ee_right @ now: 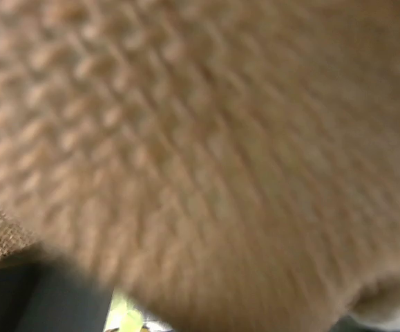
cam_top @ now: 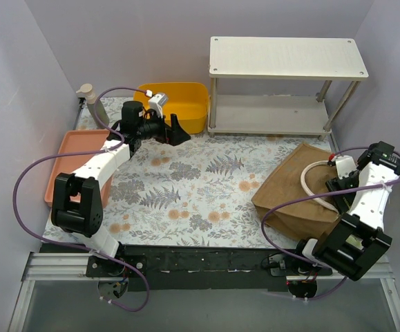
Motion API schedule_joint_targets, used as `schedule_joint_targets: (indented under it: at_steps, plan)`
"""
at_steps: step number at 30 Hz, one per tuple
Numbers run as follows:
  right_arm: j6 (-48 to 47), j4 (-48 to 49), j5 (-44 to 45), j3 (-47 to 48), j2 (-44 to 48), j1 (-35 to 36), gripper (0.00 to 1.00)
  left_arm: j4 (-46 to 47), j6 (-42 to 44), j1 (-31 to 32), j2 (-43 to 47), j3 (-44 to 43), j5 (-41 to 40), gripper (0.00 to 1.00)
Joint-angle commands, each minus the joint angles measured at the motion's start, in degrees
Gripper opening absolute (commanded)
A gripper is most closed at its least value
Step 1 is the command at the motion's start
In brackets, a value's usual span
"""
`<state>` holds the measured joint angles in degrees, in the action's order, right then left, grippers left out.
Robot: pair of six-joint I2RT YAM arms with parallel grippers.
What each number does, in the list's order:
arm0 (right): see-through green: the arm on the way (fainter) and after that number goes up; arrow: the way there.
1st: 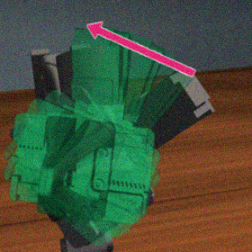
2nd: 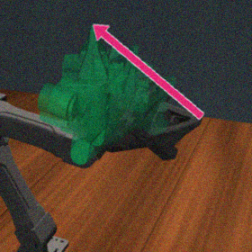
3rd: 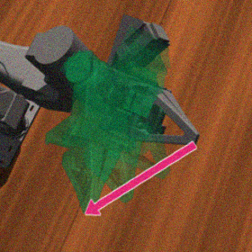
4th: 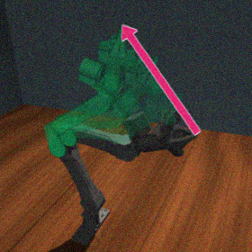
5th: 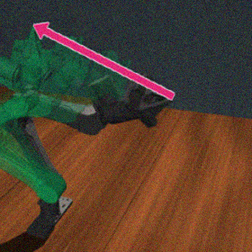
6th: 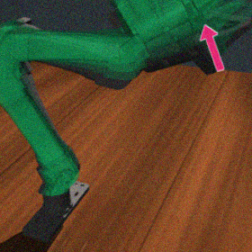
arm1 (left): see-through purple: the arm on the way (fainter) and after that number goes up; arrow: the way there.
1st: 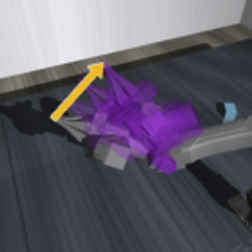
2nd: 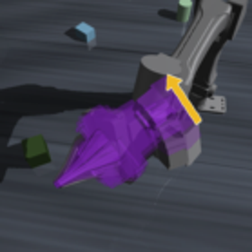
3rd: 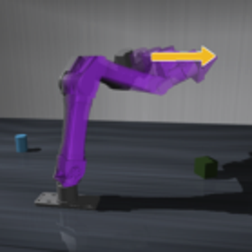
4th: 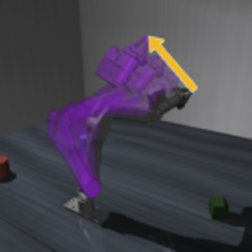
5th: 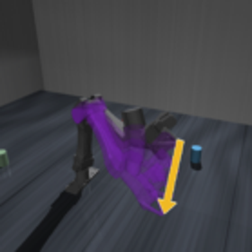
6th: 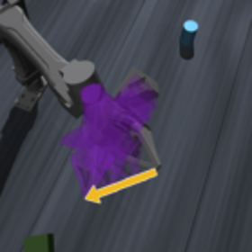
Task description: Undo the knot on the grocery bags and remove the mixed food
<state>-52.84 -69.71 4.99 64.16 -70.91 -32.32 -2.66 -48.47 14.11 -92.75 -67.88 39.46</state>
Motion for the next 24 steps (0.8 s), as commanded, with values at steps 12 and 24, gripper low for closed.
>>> schedule_joint_targets:
  at_steps: [12, 24]
  plan:
    - [-8.4, -5.3, -9.1, 16.9, 4.2, 0.1, 0.01, 1.2, 1.2, 4.7, -2.4, -0.5, 0.9, 0.98]
    - [-14.2, -5.3, -15.5, 42.5, 7.1, 0.7, 0.01, 2.3, -2.1, 18.9, -20.2, -7.2, 1.3, 0.98]
